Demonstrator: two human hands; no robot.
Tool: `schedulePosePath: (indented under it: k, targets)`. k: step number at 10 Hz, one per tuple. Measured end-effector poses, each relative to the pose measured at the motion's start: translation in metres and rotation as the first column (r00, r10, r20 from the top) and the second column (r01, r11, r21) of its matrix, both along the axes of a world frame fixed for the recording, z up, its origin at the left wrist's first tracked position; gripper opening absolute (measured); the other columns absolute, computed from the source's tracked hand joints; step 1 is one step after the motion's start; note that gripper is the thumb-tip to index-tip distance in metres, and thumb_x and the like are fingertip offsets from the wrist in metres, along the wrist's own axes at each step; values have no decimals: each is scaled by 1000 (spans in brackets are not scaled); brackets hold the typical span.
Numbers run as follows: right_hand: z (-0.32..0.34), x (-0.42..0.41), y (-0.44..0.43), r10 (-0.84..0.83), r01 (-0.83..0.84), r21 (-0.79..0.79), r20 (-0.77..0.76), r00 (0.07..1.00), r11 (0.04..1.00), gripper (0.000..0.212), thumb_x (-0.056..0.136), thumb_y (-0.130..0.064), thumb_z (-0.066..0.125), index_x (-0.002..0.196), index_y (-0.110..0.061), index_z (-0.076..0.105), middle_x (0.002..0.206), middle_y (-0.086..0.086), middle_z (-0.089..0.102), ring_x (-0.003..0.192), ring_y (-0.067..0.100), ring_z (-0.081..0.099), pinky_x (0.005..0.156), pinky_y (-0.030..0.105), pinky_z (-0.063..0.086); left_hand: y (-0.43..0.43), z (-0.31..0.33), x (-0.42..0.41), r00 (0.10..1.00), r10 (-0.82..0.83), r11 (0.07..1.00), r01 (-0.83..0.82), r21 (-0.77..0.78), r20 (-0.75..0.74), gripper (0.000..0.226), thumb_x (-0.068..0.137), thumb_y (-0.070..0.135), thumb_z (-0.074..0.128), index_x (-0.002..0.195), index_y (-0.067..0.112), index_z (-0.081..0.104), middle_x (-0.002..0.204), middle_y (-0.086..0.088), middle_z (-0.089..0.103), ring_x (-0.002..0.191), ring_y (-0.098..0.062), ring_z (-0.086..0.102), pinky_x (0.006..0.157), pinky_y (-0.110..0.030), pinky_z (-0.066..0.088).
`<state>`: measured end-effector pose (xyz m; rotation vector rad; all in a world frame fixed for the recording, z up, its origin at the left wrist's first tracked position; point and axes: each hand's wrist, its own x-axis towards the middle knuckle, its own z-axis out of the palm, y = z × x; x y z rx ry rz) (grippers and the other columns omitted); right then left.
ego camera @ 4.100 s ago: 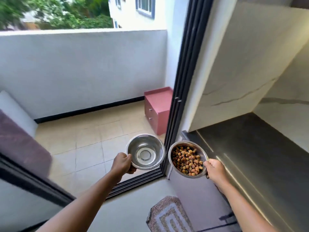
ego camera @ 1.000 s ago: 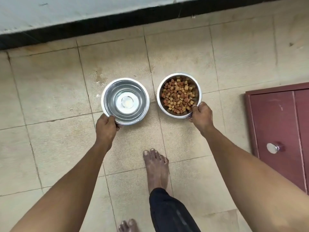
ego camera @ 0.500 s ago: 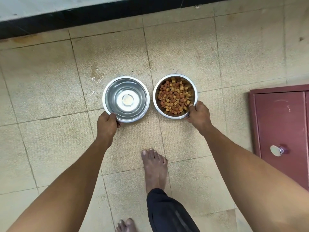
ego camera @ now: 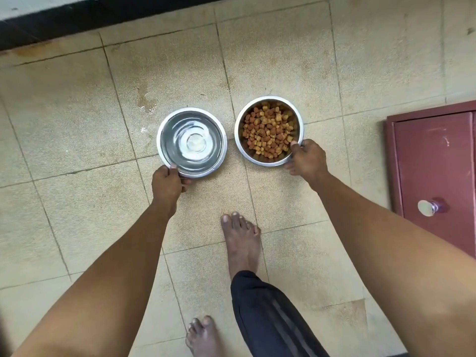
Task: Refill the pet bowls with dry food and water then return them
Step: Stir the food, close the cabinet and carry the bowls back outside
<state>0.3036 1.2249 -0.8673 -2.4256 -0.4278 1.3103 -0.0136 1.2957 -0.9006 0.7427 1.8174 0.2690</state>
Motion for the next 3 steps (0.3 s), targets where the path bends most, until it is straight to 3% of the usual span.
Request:
schedulePosePath:
  k: [1,2,3]
  targets:
    - [5,-11,-4,63,-59,-48,85,994,997,48,97,-51,52,123,-11,61,113,14,75,100,34,74,89,50,61,2,14,-2,996,5,1000,-5,2,-93,33,106,33,37,100,9,58,85,-9,68,67,-23,67,60,-35,55]
    - [28,-20,-6,169,-157,-88,162,972,984,46,106,-36,54,138,-2,54,128,20,69,119,40,65,94,42,51,6,36,-2,955,-111,992,123,25,-276,38,98,41,39,100,9,58,98,-19,70,94,-40,67,86,-51,56]
    - [61,-33,-11,259,-248,-74,228,939,966,50,107,-31,55,145,1,47,139,23,61,130,42,58,101,44,47,2,78,6,838,-296,934,354,45,-459,37,103,25,41,119,-6,52,109,-28,66,105,-46,61,85,-46,48]
